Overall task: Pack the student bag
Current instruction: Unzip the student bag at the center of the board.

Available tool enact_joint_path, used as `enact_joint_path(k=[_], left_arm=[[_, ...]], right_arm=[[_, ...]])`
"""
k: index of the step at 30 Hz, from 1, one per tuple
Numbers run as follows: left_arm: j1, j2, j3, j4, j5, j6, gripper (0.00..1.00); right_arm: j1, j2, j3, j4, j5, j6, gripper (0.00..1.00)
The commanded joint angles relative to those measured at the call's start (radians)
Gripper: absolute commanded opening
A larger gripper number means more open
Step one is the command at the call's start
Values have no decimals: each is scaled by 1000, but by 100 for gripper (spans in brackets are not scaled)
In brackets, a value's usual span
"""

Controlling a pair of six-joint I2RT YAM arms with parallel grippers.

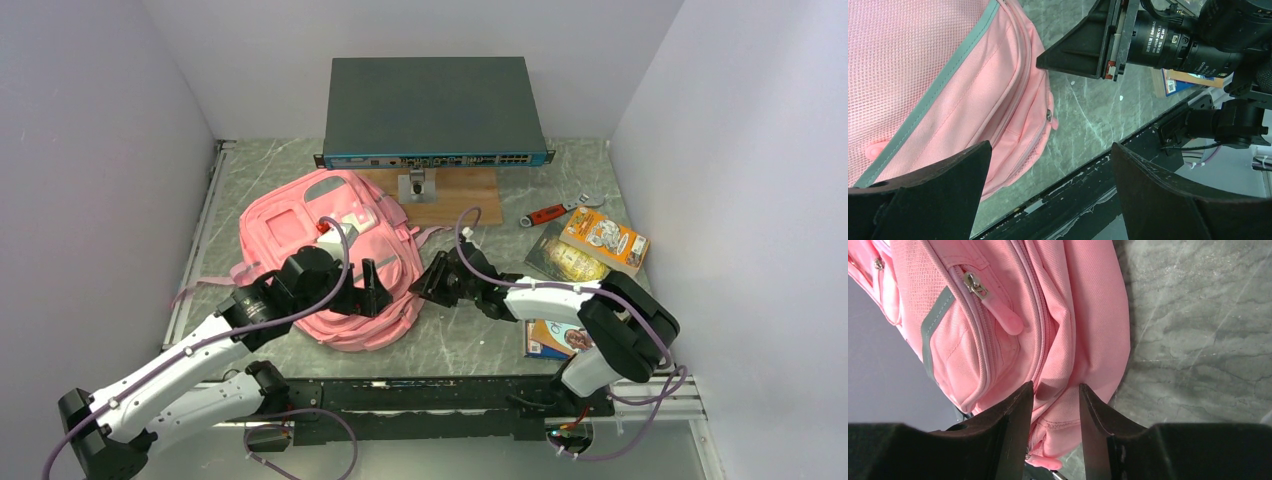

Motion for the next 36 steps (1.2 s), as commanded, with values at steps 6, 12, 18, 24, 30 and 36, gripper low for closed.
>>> enact_joint_path(k=[6,12,18,24,30,36], left_arm=[[3,6,10,49,29,3,94],[2,20,11,51,33,4,93],[2,25,-13,66,48,-7,92],[2,30,-6,58,95,-21,92],[-15,73,-22,112,194,-149,86],[-139,32,-71,160,26,-294,87]], right_arm=[[-2,25,51,72,14,-9,42],[-2,70,58,111,12,-3,39],[-2,81,77,130,15,8,21],[0,-6,102,67,3,-10,0],[-2,-88,132,-15,2,49,0],[-1,-128,122,65,1,196,0]])
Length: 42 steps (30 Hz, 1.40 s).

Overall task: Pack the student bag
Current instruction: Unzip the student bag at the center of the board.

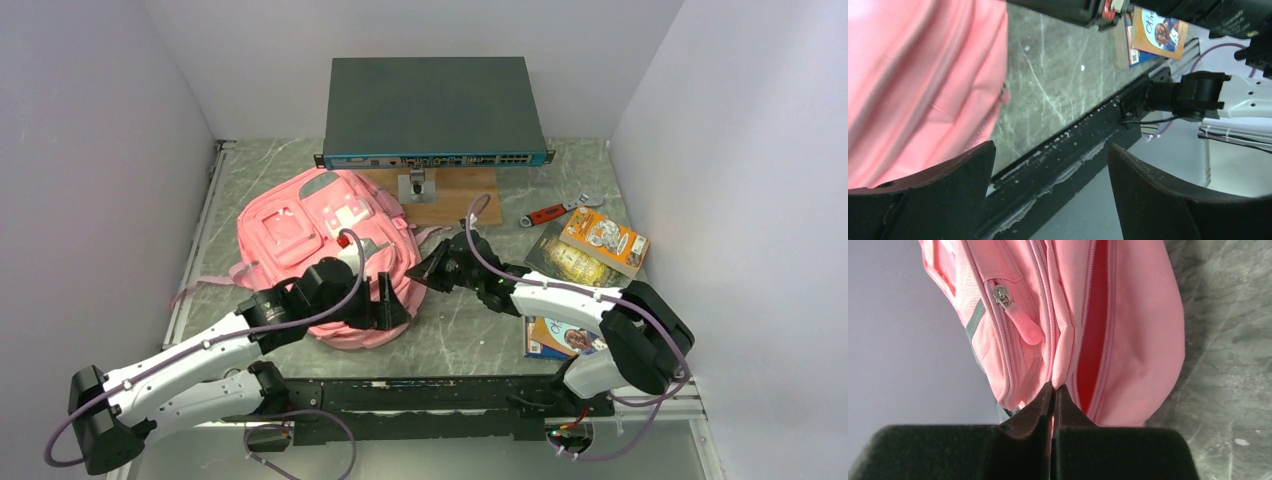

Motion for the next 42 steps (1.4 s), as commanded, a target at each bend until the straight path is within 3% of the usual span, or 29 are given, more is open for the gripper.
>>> enact_joint_path(k=[1,8,14,18,23,27,33,35,39,42], left_arm=[[-84,-40,-23,79,-126,-126,87],[-207,-73,-41,60,-385,-136,83],[-303,34,-37,107,-519,-136,78],[-388,114,37,80,-688,-128,63],[-406,213,131,-68,-799,-304,44],[-406,293,191,-185,-831,-455,44],[-406,277,189,-277,-852,-608,44],[-406,271,183,-283,-844,-617,48],[-405,296,191,-323,-834,-662,69],[-405,328,218,-363,-846,-685,66]], right_arm=[[-2,-48,45,118,-2,155,0],[-2,-114,75,136,79,179,0],[11,-120,84,195,82,289,0],[48,-126,79,223,155,348,0],[109,-146,129,135,292,313,0],[127,-135,150,120,308,298,0],[137,-146,114,143,332,325,0],[140,-152,120,121,339,302,0],[142,-158,104,122,349,312,0],[144,-159,99,130,350,311,0]])
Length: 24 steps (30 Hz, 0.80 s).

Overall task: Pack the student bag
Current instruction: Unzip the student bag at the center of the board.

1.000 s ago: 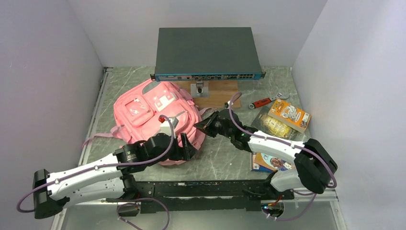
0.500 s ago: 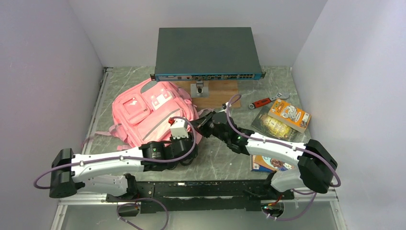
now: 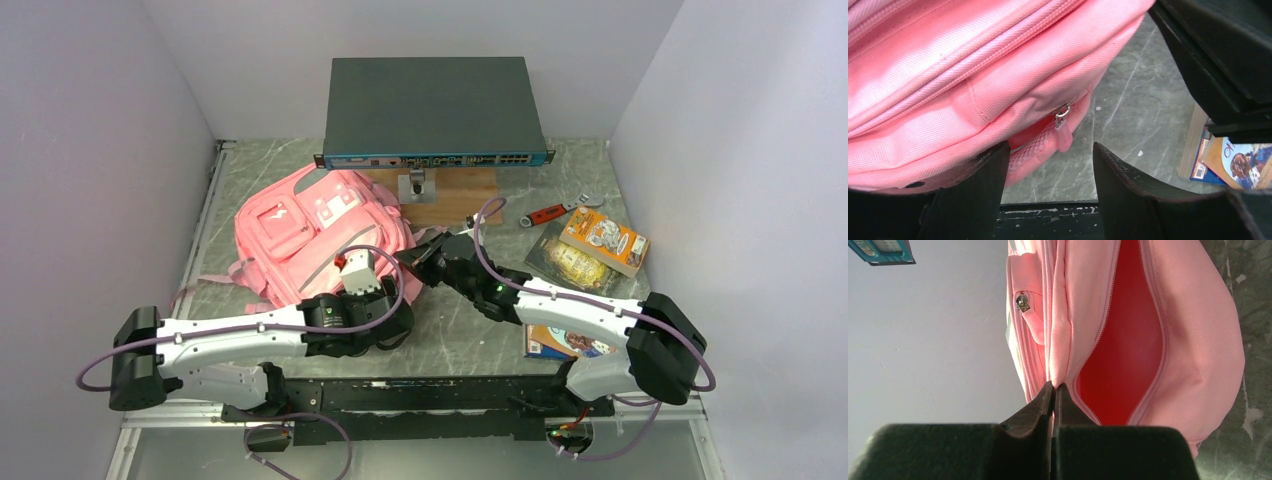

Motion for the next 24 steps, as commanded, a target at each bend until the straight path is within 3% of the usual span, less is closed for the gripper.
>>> enact_joint_path(k=[1,9,20,24], left_arm=[[-1,37,54,-87,-45,-79,64],[29,72,75,-58,-84,-53,49],[34,134,104,-36,-137,-48,39],[35,130,87,17,-135,16,34]], right_arm=[[1,-62,27,143,53,24,0],[13,-66,42,116,65,9,0],[28,-58,45,97,65,4,0],[30,-66,34,97,79,-2,0]])
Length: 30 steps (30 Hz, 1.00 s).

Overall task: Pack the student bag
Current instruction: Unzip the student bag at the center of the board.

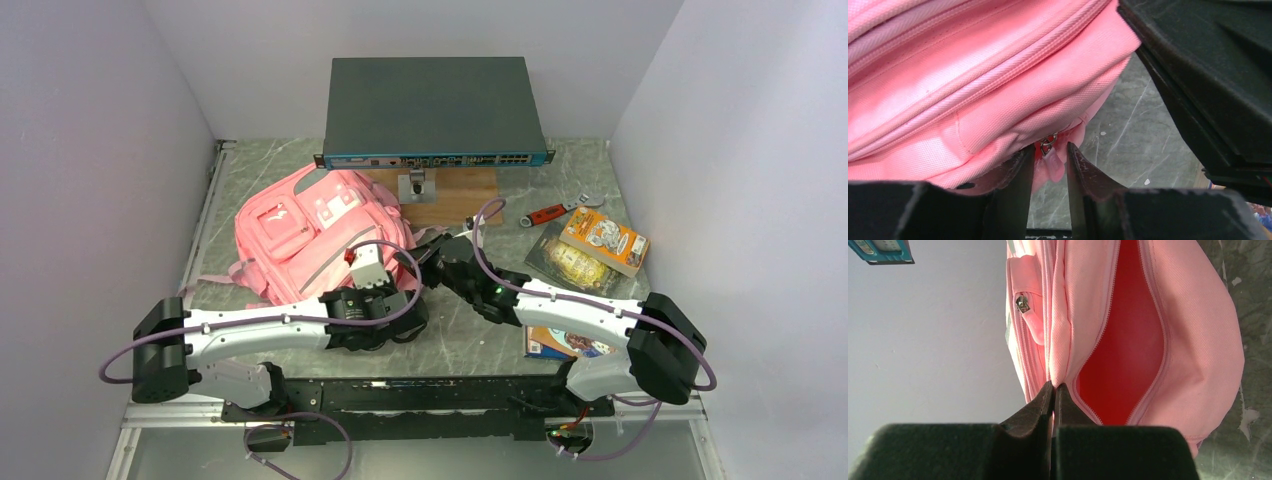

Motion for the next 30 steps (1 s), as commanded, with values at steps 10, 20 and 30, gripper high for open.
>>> enact_joint_path(k=[10,20,30], left_arm=[[10,-88,-74,156,39,272,0],[50,-241,-232,131,182,426,0],[211,-319,-351,109,256,485,0]], right_arm=[[-16,-93,-20,119,95,-67,0],[-315,-222,-123,165,-155,-370,0],[-590,-237,-142,99,-515,-456,0]])
